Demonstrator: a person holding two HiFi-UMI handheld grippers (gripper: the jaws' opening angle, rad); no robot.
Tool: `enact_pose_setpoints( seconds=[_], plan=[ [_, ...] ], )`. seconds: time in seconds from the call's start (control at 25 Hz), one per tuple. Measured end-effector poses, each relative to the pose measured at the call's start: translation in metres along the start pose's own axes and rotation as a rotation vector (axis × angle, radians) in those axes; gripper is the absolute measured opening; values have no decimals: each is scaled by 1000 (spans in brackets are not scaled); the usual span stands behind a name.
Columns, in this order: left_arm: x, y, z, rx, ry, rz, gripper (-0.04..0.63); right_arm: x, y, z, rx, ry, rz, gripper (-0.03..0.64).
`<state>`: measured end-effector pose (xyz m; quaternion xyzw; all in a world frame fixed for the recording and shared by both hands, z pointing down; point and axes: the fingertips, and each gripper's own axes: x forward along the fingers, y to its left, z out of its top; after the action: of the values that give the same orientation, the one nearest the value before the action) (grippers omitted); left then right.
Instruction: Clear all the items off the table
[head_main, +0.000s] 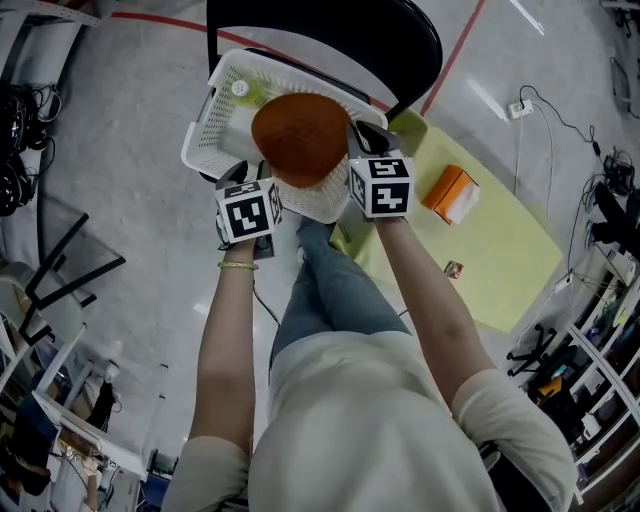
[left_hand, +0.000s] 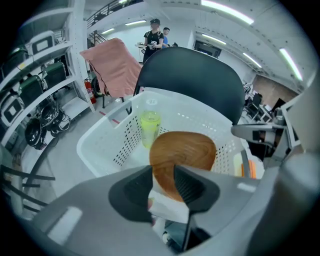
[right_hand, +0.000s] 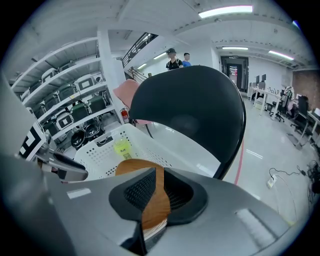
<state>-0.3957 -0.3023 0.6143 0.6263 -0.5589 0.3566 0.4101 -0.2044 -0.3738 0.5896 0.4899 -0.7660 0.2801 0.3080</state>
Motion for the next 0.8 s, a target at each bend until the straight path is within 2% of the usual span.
enact_pose_setpoints(
  seconds=[0.28,0.8],
  plan=[
    [-16,-2,10,-11,-38,-15,121,-13,4,0,-8,-3,-4,46],
    [-46,-14,10,-13,-86,-21,35,-43,15,4,-27,-28,-12,21]
  ],
)
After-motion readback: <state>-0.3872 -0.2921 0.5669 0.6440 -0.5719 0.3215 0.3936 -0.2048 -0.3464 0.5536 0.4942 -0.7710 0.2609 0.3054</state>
